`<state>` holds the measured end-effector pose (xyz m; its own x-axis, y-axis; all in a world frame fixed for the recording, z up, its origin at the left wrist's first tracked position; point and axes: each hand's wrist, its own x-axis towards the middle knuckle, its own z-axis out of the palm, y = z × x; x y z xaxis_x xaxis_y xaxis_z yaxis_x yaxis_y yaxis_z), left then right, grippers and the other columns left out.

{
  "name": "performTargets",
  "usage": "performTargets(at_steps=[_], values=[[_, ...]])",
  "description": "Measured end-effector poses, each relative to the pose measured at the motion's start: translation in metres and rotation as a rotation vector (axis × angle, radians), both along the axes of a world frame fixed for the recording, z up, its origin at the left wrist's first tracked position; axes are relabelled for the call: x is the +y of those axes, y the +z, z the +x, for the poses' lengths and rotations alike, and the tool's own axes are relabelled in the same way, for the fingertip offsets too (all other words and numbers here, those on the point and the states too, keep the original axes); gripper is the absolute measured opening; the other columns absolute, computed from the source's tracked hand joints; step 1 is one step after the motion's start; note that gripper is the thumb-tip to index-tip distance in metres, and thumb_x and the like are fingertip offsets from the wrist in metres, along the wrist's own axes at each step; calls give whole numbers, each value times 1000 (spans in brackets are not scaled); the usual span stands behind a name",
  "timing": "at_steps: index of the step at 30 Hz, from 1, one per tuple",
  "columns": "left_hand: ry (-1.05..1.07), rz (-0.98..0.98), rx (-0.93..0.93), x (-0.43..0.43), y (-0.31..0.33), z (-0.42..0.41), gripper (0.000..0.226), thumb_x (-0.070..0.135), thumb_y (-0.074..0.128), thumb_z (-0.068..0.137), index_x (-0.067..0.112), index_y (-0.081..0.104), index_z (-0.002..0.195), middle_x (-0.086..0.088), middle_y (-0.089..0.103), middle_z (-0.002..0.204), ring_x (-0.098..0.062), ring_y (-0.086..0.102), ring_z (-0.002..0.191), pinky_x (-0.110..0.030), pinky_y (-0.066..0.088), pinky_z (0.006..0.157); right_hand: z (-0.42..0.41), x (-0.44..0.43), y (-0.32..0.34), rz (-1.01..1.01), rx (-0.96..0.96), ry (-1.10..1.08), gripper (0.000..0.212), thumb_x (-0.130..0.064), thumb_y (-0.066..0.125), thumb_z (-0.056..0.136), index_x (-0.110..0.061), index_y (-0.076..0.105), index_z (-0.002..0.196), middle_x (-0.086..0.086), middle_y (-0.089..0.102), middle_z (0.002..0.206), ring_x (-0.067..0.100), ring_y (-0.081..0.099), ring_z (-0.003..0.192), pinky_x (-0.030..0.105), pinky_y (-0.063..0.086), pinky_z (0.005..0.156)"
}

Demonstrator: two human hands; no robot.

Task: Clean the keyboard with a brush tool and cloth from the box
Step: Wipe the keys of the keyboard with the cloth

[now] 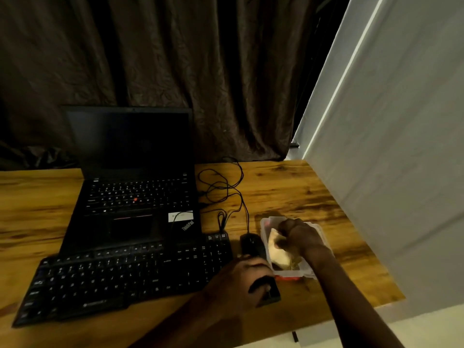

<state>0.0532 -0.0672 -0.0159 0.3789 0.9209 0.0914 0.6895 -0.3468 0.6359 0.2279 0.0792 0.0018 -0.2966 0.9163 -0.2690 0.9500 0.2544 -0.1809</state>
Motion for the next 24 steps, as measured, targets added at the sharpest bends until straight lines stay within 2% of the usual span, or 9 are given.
performTargets(at_steps=[3,5,7,10,13,16,20,23,24], values=[[181,-39,-129,-1,5,-4,31,39,50,101,32,59,129,19,53,130,5,45,116,-1,32,88,14,6,15,25,107,-129,48,-44,72,82,-32,60,127,-1,60,128,20,58,114,29,46,90],[290,-105,-227,-2,10,-8,31,46,50,98,40,58,127,24,52,124,5,49,114,-12,43,94,22,3,28,81,260,-163,36,-40,76,80,-31,69,113,-5,68,112,16,64,101,30,51,80],[376,-117,-307,0,14,-14,32,51,52,95,49,54,127,21,55,122,3,53,110,-18,49,89,23,-4,42,135,491,-150,13,-32,80,79,-31,73,89,-10,72,89,10,67,83,28,50,68],[471,-53,-473,5,28,-23,45,46,64,92,48,49,134,23,55,122,10,51,113,-6,39,84,1,-29,68,74,808,-86,10,-22,80,81,-23,72,75,-3,71,72,12,66,67,27,49,57],[474,-96,-606,9,35,-38,61,60,65,81,44,50,137,26,56,127,12,51,115,-13,46,89,-30,-58,79,-107,990,-32,2,-16,74,86,-16,73,84,3,74,78,15,69,71,25,52,59],[475,-155,-737,2,37,-63,46,55,67,79,33,66,119,14,71,110,1,65,102,-27,56,84,-66,-82,75,-291,1077,-45,11,-17,70,90,-10,72,97,10,75,86,24,72,76,30,54,62],[577,-258,-958,-20,32,-102,21,35,72,84,20,75,99,-2,76,94,-18,72,90,-33,57,77,-113,-115,57,-449,1258,-194,20,-22,65,92,-10,71,107,16,74,99,30,72,88,37,57,70],[648,-353,-1081,-37,21,-134,32,38,72,78,14,76,99,-9,76,95,-29,72,93,-45,56,84,-153,-144,39,-638,1423,-356,28,-21,67,90,-12,69,117,18,72,111,34,69,104,46,55,88],[663,-377,-1114,-43,18,-146,34,37,72,78,12,76,100,-11,76,96,-31,72,94,-47,56,85,-168,-154,35,-707,1473,-423,31,-19,67,90,-11,67,120,19,71,114,34,68,107,45,56,89]])
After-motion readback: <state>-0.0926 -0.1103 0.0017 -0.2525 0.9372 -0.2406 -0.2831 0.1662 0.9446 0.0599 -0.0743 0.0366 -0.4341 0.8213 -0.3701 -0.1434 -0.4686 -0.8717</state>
